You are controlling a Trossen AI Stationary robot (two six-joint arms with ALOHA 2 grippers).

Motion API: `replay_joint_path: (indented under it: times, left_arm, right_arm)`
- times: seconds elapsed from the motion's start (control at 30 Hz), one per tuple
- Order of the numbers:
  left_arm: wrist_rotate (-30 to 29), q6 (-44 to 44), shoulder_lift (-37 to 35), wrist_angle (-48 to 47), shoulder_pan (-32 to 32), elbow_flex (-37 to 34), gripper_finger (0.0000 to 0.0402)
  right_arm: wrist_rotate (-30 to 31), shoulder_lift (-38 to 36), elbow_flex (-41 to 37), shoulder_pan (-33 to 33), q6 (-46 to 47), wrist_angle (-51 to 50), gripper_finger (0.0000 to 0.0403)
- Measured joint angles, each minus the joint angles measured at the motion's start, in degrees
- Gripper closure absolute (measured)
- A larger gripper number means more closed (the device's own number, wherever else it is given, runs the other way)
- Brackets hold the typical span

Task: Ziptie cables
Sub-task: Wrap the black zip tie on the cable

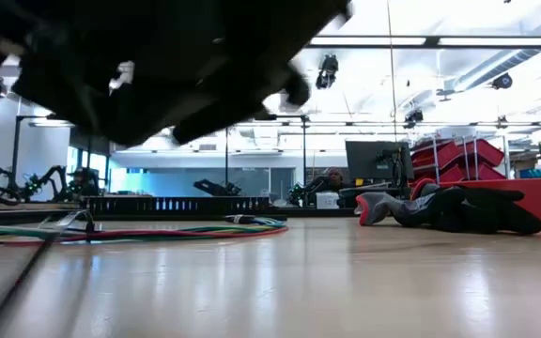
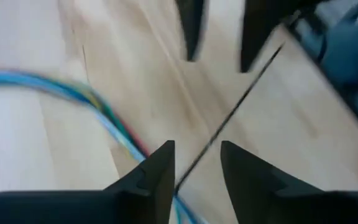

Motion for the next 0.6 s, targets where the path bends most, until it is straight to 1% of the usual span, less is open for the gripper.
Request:
replay_joint_path:
  times: [0.07, 0.17, 0.27, 0.33, 0.43, 0.5, 0.6]
  left_arm:
    - [0.04, -2.20, -1.44, 2.41, -0.33, -0.09, 0.0278]
    - [-0.18, -5.58, -2.23, 9.14, -1.40, -0.81, 0.0276]
    - [-0.52, -7.28, -1.54, 16.81, -2.87, -1.29, 0.0282]
    - [-2.25, -8.26, -0.06, 22.64, -3.96, -1.16, 0.0288]
    - [-4.78, -10.18, 2.93, 30.60, -5.61, -0.90, 0.0299]
    - [-5.63, -11.65, 5.29, 35.47, -6.32, -0.32, 0.0306]
    - [-5.86, -13.62, 9.26, 39.10, -7.24, 1.82, 0.0316]
  right_arm:
    - [3.36, -1.71, -0.11, 1.02, 2.21, -5.33, 0.0182]
    - [6.90, -4.64, -0.62, 3.20, 9.89, -17.76, 0.0180]
    - [8.58, -7.42, -1.25, 6.28, 21.69, -31.08, 0.0188]
    - [8.44, -9.33, -2.31, 8.48, 30.58, -38.65, 0.0194]
    - [6.41, -11.83, -5.20, 11.54, 43.22, -46.26, 0.0202]
    - [3.61, -13.27, -7.51, 13.02, 51.74, -49.26, 0.0205]
    - [-4.51, -15.21, -10.52, 15.10, 62.19, -51.98, 0.0209]
